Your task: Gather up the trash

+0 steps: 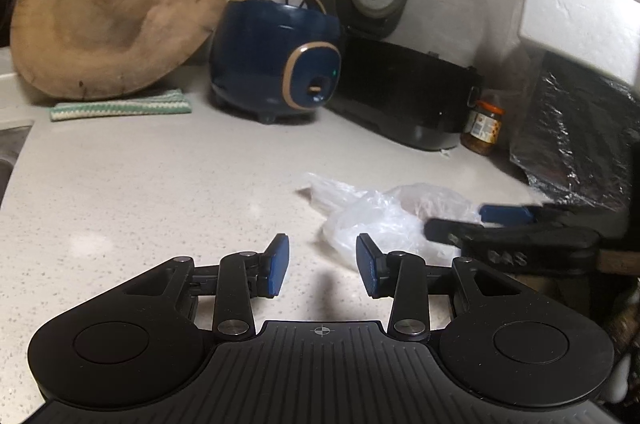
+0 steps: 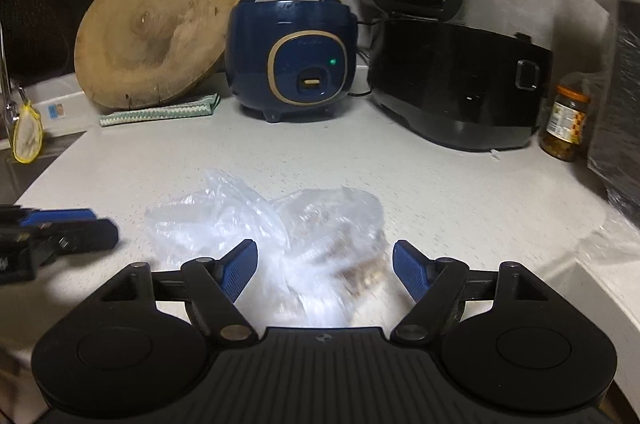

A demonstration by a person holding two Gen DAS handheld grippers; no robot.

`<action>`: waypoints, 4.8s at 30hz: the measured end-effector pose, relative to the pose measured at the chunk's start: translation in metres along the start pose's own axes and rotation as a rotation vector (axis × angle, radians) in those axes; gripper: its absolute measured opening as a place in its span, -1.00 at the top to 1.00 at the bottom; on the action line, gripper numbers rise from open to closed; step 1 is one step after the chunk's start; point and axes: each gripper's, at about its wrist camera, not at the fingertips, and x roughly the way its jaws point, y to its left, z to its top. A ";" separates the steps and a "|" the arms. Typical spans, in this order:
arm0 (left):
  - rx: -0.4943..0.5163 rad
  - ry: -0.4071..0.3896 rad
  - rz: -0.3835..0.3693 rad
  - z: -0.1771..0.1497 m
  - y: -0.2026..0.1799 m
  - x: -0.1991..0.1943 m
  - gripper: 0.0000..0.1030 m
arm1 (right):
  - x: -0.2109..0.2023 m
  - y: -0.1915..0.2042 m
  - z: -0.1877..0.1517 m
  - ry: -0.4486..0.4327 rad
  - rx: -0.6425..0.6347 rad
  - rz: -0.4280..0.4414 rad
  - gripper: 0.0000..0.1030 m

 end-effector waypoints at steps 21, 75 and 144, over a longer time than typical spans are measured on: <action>0.009 -0.007 0.010 0.000 0.002 -0.001 0.20 | -0.016 0.026 0.008 0.013 0.034 0.153 0.50; 0.015 0.807 -0.355 -0.276 -0.087 0.170 0.23 | 0.228 -0.167 -0.385 1.016 0.506 -0.285 0.06; 0.056 0.323 -0.216 -0.200 -0.091 0.056 0.33 | -0.047 -0.082 -0.235 0.387 0.488 -0.118 -0.07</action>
